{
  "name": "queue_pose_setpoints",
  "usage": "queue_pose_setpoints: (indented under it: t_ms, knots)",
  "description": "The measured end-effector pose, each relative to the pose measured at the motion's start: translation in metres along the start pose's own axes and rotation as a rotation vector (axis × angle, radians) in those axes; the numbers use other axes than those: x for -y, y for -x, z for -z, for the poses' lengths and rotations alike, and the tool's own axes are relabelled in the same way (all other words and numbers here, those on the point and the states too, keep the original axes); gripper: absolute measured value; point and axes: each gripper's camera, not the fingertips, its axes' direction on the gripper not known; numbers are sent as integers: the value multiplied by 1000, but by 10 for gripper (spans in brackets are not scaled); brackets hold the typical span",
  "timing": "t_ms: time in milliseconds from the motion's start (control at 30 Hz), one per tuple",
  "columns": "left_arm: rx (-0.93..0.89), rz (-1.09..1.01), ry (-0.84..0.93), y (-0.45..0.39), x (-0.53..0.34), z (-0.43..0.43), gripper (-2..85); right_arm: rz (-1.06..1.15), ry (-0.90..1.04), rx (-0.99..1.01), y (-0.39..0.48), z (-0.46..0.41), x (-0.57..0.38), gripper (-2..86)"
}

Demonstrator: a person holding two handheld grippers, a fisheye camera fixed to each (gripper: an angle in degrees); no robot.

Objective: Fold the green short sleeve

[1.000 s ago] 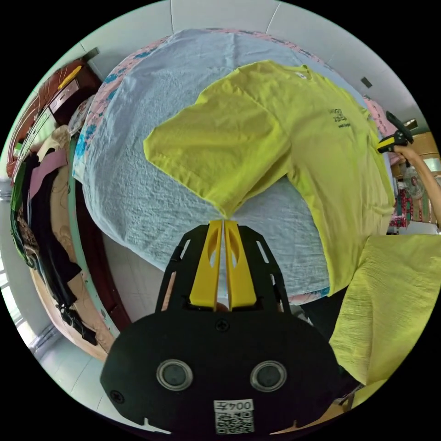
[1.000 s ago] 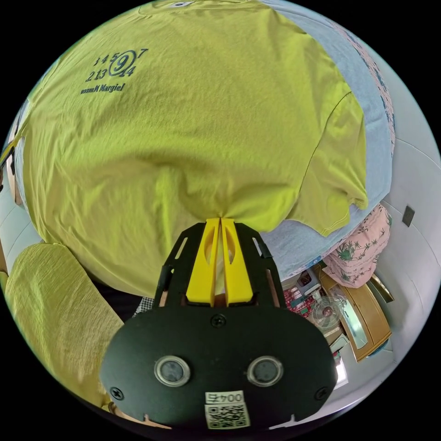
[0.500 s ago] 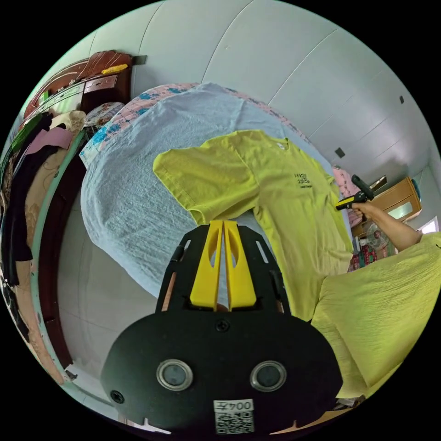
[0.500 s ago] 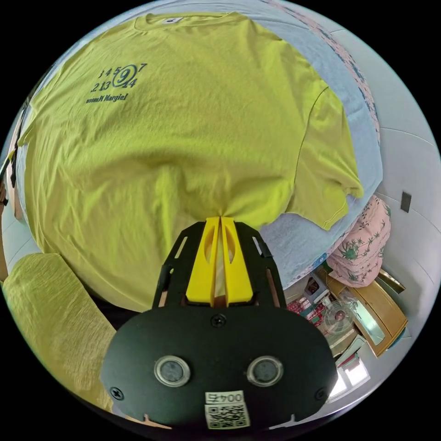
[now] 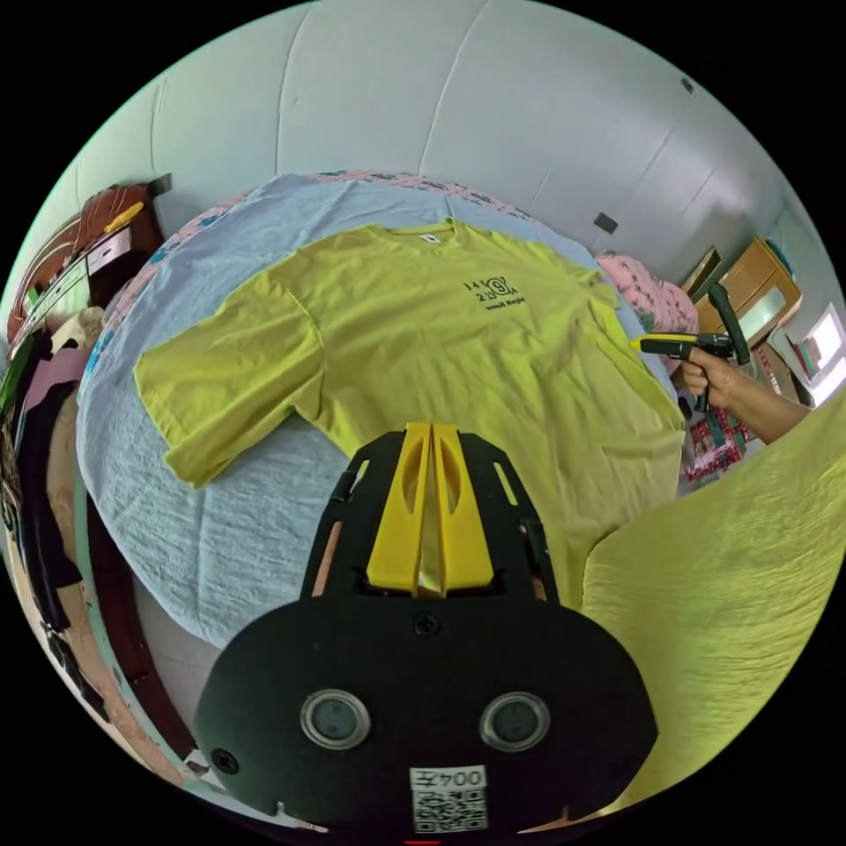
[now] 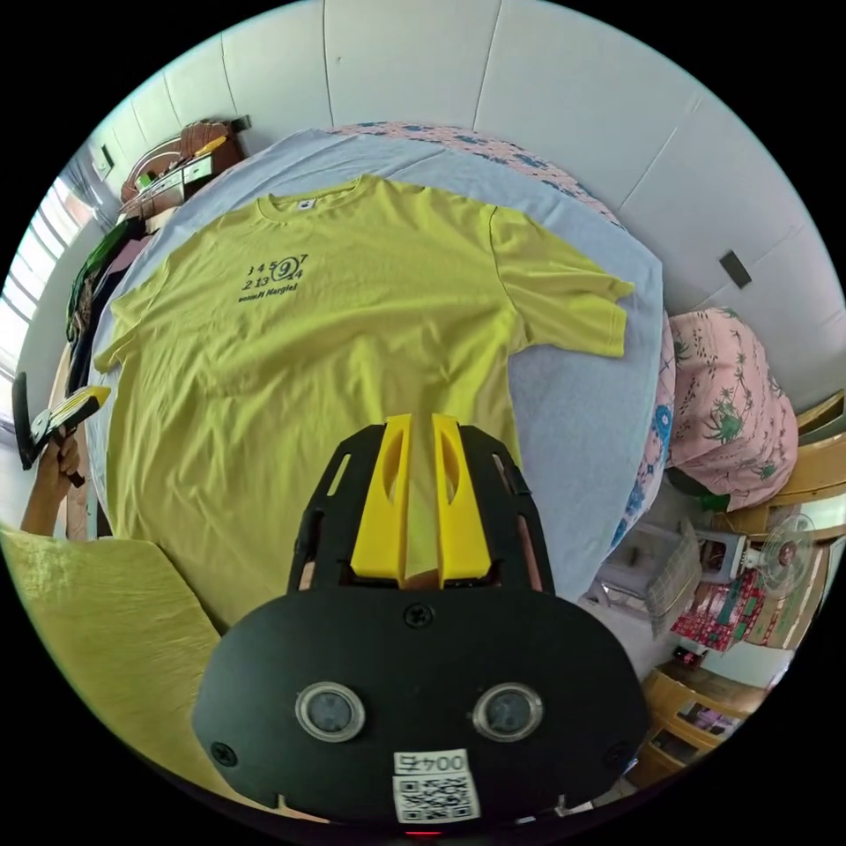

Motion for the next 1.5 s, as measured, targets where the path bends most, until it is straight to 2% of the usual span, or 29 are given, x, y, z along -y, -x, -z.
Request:
queue_pose_setpoints:
  t_ms: [200, 400, 533, 633, 700, 767, 1000, 1167, 1267, 1500]
  knots:
    - [120, -68, 134, -33, 8, -40, 11, 11, 42, 27, -1, -7, -19, 49]
    - [164, -63, 110, -55, 13, -51, 11, 85, 36, 62, -12, 8, -1, 14]
    - [168, -8, 92, -66, 18, -57, 11, 134, -118, 177, -30, 34, 53, 48]
    - [149, 21, 152, -70, 34, -60, 12, 189, -182, 263, -41, 38, 110, 55]
    - [125, 57, 90, -69, 49, -51, 13, 222, -203, 306, -46, 38, 147, 56]
    - [141, 92, -36, -61, 82, -37, 15, 274, -217, 347, -51, 33, 196, 64]
    - [163, -11, -83, -24, 232, -68, 40, 434, -176, 347, -54, 8, 315, 78]
    - [85, -43, 28, -12, 328, -124, 68, 591, -100, 392, -50, -2, 381, 82]
    - [117, -119, 99, -25, 356, -148, 81, 682, -40, 390, -46, -6, 402, 88]
    - [113, -135, 155, -50, 372, -172, 62, 769, 61, 390, -49, -14, 424, 61]
